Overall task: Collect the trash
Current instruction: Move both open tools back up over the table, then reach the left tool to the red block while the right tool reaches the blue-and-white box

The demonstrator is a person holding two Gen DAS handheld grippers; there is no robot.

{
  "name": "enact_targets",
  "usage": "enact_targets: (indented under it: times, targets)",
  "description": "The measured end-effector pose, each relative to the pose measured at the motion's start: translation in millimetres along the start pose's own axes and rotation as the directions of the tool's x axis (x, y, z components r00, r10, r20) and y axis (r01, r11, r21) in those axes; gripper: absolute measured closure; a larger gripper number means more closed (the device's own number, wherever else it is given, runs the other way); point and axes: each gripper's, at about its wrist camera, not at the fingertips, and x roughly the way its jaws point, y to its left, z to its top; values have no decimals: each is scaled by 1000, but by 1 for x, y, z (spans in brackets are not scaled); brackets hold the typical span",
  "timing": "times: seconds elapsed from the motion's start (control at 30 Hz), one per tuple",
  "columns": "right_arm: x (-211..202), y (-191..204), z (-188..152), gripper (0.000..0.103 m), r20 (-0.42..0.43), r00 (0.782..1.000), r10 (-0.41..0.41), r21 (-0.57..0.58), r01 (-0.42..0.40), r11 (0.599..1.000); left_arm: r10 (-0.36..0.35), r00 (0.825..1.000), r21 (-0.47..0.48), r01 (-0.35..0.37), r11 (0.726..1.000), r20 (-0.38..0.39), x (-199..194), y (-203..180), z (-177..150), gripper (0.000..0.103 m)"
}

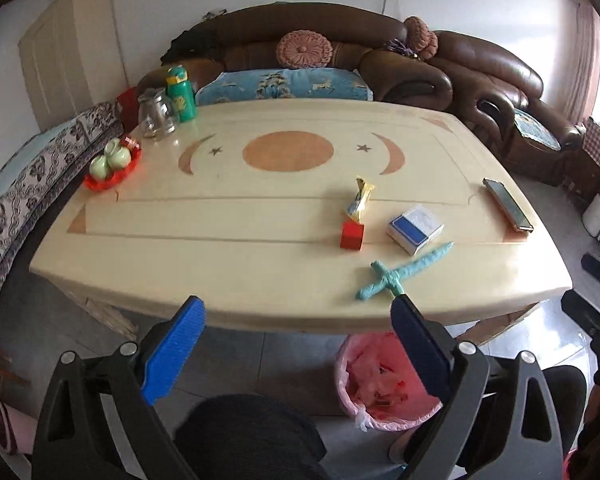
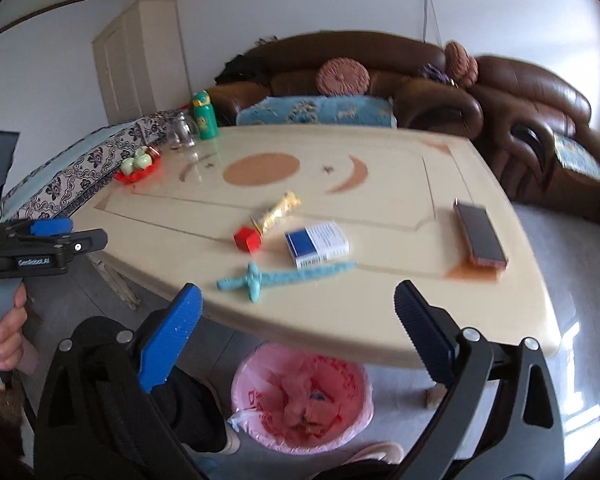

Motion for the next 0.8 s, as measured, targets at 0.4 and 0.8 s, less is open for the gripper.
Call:
enact_targets:
  times: [0.4, 0.8]
  targets:
    - [23, 21, 24, 8, -85, 995, 46, -168, -60, 984, -14, 1000, 125, 15, 992, -10, 1, -10, 37, 11]
    - [81, -8, 42, 8, -151, 984, 90, -115, -108, 987, -27, 996, 150, 40, 988, -87, 65, -33, 63, 11]
